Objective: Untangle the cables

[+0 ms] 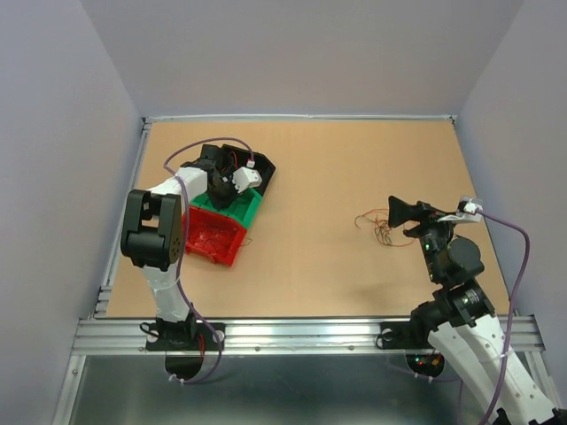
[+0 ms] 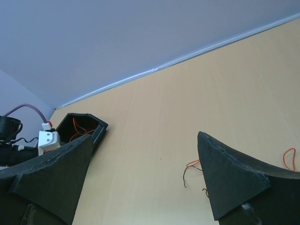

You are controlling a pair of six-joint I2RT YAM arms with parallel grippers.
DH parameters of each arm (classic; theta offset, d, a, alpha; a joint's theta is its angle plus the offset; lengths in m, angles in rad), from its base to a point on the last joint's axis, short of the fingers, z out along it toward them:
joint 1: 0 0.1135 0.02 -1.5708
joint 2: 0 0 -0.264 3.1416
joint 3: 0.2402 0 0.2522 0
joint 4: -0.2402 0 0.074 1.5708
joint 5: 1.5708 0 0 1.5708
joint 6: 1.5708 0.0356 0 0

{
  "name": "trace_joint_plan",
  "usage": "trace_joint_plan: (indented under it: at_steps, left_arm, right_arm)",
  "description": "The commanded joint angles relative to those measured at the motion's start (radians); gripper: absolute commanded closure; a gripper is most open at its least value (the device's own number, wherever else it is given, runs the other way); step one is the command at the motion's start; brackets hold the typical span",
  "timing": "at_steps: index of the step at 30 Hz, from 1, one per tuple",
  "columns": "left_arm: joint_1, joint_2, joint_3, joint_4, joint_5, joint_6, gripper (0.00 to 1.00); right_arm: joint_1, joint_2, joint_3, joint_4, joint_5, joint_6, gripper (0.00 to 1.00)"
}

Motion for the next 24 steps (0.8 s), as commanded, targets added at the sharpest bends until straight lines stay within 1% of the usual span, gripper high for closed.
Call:
trace_joint_plan:
  at_steps: [1,2,3,6,8,12,13,16,19,20,21,22,23,24]
  left_arm:
    - [-0.003,-0.062,0.047,-0.107,0.003,0.034,0.63]
    - [-0.003,-0.072,0.055,-0.107,0.005,0.028,0.55]
    - [-0.003,-0.097,0.068,-0.112,0.009,0.019,0.45]
    - [-0.003,-0.155,0.122,-0.127,0.008,-0.009,0.36]
    - [-0.003,-0.192,0.163,-0.159,0.011,-0.024,0.35]
    - [-0.003,-0.226,0.28,-0.299,0.003,-0.052,0.32]
    - [-0.003,-0.23,0.292,-0.325,-0.004,-0.053,0.3]
    - [-0.005,-0.252,0.314,-0.423,-0.03,-0.056,0.25]
    - [-0.008,-0.341,0.259,-0.341,-0.064,-0.108,0.24]
    - [-0.032,-0.386,0.242,-0.264,-0.07,-0.13,0.24]
    - [-0.052,-0.405,0.227,-0.221,-0.072,-0.153,0.24]
    - [-0.069,-0.425,0.193,-0.174,-0.044,-0.214,0.22]
    - [-0.089,-0.451,0.174,-0.129,-0.02,-0.242,0.21]
    - [-0.121,-0.457,0.159,-0.047,0.002,-0.269,0.21]
  right_arm:
    - [0.005,-0.005,0.001,0.027,-0.012,-0.009,0.03]
    - [0.005,-0.003,0.002,0.027,-0.012,-0.011,0.03]
    - [0.005,0.003,0.006,0.027,-0.015,-0.011,0.03]
    - [0.004,0.038,0.012,0.027,-0.025,-0.012,0.03]
    - [0.004,0.069,0.019,0.027,-0.033,-0.014,0.03]
    - [0.005,0.176,0.047,0.027,-0.056,-0.023,0.02]
    - [0.005,0.217,0.059,0.027,-0.062,-0.026,0.02]
    - [0.005,0.271,0.075,0.027,-0.084,-0.031,0.02]
    - [0.005,0.327,0.088,0.03,-0.09,-0.037,0.02]
    - [0.005,0.35,0.093,0.031,-0.085,-0.038,0.02]
    - [0.004,0.356,0.094,0.03,-0.078,-0.038,0.02]
    - [0.005,0.362,0.096,0.03,-0.04,-0.032,0.02]
    - [0.005,0.37,0.093,0.027,-0.017,-0.028,0.02]
    - [0.005,0.386,0.099,0.019,0.002,-0.023,0.02]
